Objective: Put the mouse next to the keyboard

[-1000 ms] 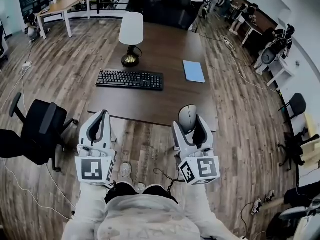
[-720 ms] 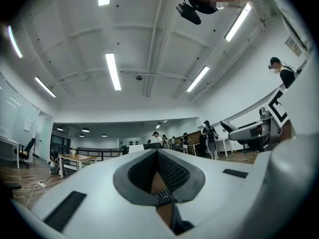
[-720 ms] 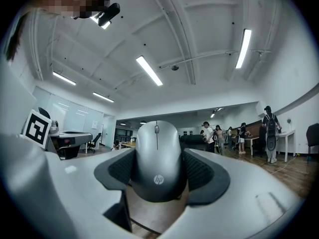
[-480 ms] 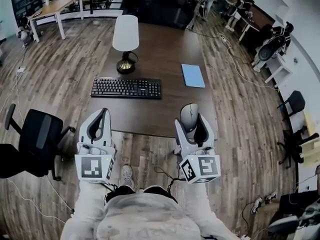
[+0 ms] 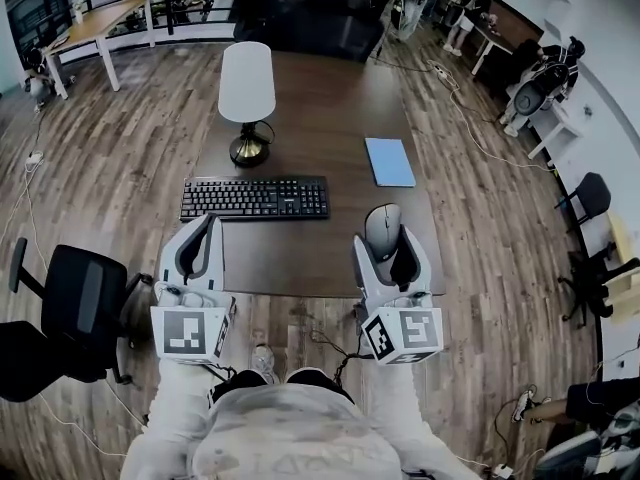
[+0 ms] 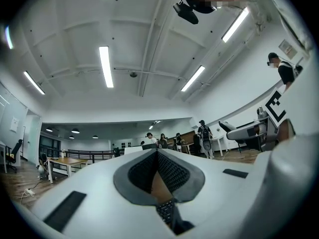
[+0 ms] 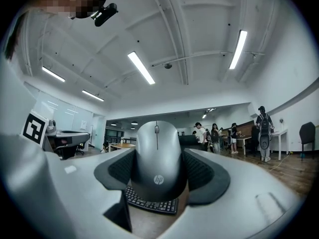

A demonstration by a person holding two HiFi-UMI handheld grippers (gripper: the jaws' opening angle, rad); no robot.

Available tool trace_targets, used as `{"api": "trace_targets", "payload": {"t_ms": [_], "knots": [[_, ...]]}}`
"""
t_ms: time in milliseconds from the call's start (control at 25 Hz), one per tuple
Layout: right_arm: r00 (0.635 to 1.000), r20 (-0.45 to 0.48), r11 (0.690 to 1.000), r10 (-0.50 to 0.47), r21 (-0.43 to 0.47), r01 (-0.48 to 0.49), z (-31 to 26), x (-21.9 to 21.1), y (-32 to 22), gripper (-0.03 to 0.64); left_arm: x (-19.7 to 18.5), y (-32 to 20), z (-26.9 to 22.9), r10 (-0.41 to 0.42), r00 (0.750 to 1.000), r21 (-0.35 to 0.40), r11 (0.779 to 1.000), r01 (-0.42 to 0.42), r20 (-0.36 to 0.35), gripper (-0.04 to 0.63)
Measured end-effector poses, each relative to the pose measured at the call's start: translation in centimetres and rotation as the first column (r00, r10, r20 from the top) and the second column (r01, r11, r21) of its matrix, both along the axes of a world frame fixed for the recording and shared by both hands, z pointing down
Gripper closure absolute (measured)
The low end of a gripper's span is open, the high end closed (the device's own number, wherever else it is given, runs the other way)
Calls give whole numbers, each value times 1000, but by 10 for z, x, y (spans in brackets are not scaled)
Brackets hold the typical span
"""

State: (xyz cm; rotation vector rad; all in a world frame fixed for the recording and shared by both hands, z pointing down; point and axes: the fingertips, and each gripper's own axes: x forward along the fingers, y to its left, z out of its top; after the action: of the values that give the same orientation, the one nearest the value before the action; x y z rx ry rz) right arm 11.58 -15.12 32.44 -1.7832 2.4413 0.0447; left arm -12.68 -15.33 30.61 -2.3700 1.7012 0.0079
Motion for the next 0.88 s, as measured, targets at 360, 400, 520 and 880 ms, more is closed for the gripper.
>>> {"api": "trace_targets", "payload": {"t_ms": [360,400,520,880], "knots": [[998,4,998,56,-7,-56,4,-8,-43,305,-12,-55,2,43,999,4,999,-43,3,591],[998,3,998,63,-9,-63,5,-9,-47,305,-14,-60,3,48,999,4,999,-48,3,591],[997,1,996,83,-17,-83,9,-10,-56,305,-16,-73,6,66,998,4,998,-66,-1,591],[993,8,990,117,-79,-116,21,-6,-88,305,-13,-108,14,106,994,-20,994,-106,-11,591]]}}
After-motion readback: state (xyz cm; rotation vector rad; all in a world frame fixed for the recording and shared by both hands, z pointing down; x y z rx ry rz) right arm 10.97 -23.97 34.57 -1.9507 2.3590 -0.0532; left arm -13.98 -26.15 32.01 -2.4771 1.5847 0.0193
